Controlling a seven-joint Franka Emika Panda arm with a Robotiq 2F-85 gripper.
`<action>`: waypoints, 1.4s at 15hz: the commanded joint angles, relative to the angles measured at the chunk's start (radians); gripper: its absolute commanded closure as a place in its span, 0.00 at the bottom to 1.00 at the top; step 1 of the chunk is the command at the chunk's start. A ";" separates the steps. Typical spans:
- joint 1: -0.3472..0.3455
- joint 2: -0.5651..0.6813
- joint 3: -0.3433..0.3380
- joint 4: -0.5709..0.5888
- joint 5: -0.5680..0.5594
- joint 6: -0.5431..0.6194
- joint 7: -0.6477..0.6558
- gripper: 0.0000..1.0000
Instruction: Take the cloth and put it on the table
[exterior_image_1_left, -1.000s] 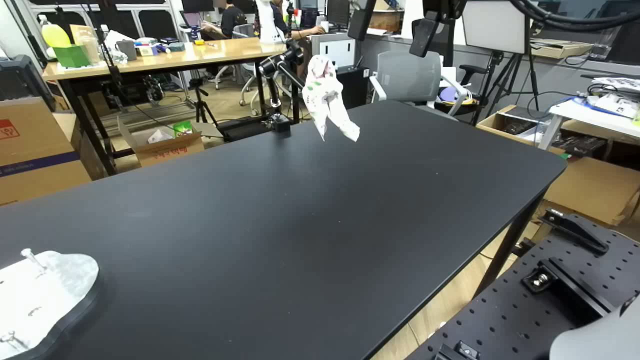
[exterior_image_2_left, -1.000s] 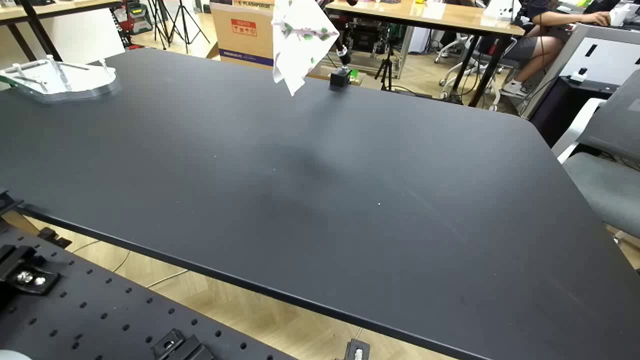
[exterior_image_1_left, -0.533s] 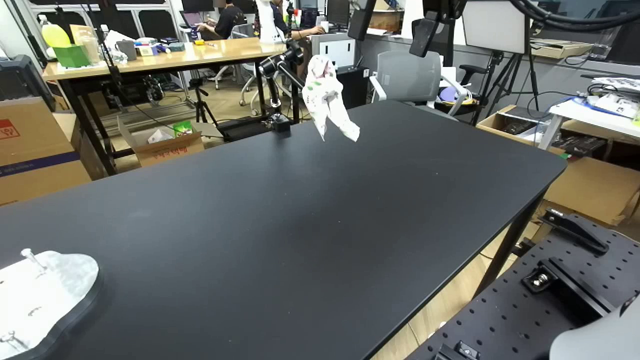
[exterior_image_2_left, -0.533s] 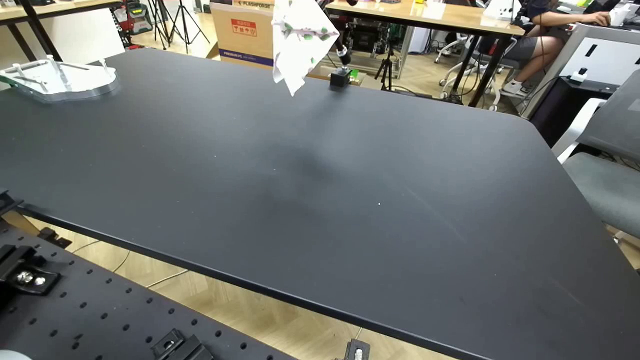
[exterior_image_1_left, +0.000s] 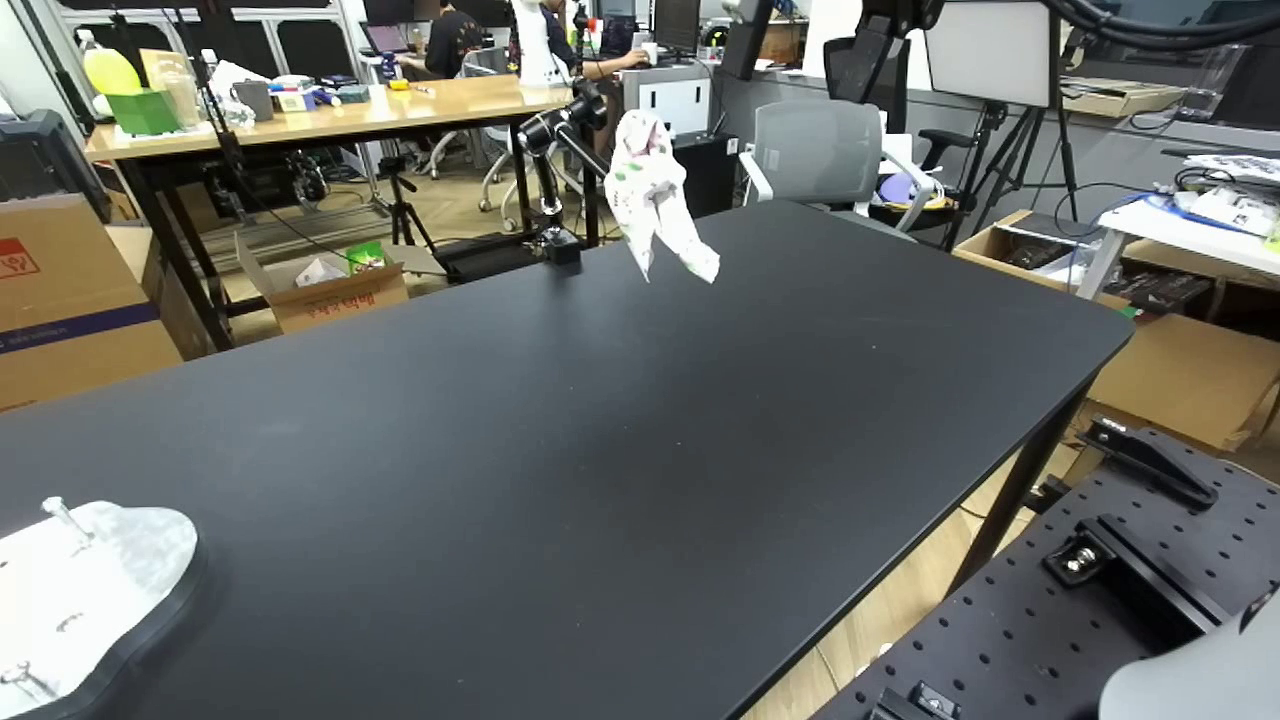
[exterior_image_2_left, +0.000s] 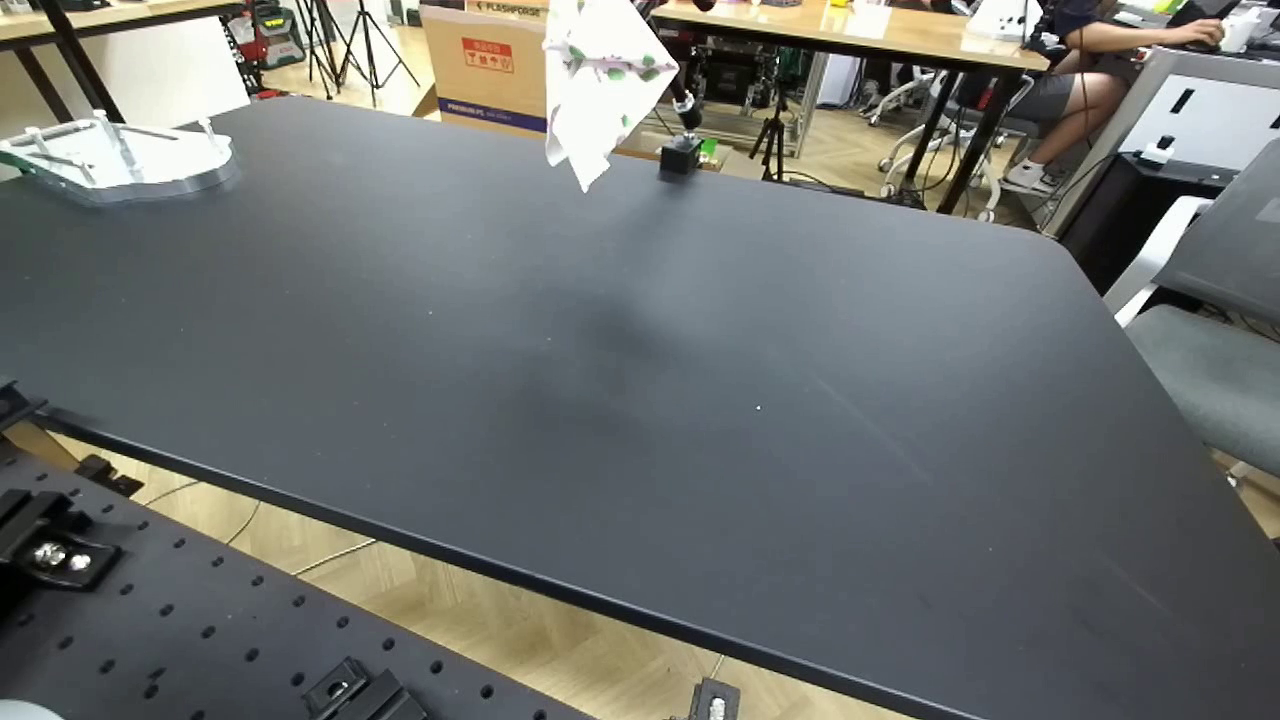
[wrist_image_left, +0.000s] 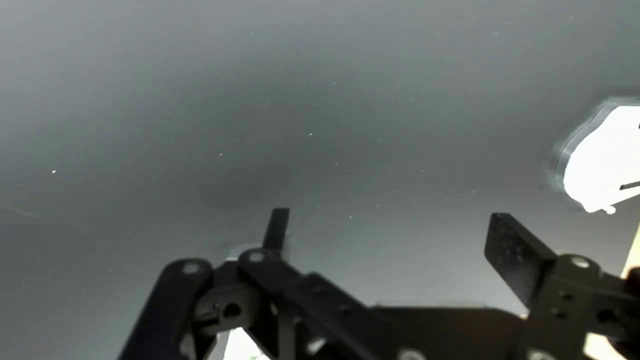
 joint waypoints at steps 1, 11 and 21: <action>-0.070 0.079 -0.030 0.069 -0.099 0.041 -0.050 0.00; -0.120 0.435 -0.101 0.407 -0.265 0.041 -0.204 0.00; -0.093 0.562 -0.090 0.491 -0.244 0.035 -0.246 0.00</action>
